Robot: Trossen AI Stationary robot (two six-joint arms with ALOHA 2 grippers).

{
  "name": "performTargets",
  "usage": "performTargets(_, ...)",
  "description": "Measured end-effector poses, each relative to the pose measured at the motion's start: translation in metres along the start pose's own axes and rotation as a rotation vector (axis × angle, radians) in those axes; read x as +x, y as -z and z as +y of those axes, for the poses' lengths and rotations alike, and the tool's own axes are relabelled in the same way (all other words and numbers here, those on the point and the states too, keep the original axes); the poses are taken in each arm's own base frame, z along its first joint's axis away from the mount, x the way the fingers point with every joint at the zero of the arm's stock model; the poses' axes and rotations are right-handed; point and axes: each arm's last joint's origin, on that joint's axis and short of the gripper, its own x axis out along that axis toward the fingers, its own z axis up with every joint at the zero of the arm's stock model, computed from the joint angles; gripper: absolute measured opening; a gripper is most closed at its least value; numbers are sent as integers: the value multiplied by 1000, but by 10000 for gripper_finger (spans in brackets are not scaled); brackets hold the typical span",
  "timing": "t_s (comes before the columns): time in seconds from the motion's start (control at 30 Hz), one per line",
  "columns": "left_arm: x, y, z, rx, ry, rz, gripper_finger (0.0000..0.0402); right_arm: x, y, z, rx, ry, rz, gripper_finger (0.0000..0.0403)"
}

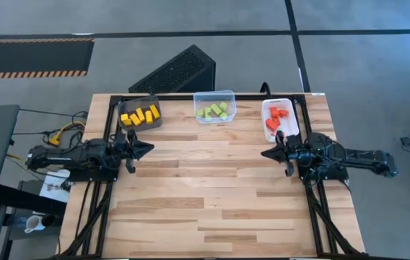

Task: Sort & place blocks by color
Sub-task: Return to Home Position

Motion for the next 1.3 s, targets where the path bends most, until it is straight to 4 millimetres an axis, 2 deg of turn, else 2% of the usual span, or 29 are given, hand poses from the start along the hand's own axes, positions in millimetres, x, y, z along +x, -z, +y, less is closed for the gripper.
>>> performTargets(0.27,1,0,2,47,4,17,0,-1,0,-6,-31,81,-10,12)
performTargets(0.53,2,2,2,259,-6,31,0,1,3,-7,-145,89,41,13)
performTargets(0.87,2,0,3,334,-64,12,0,3,7,-9,-138,113,80,20)
performTargets(1.3,2,-1,5,318,-114,-5,0,3,7,-9,-138,114,80,20)
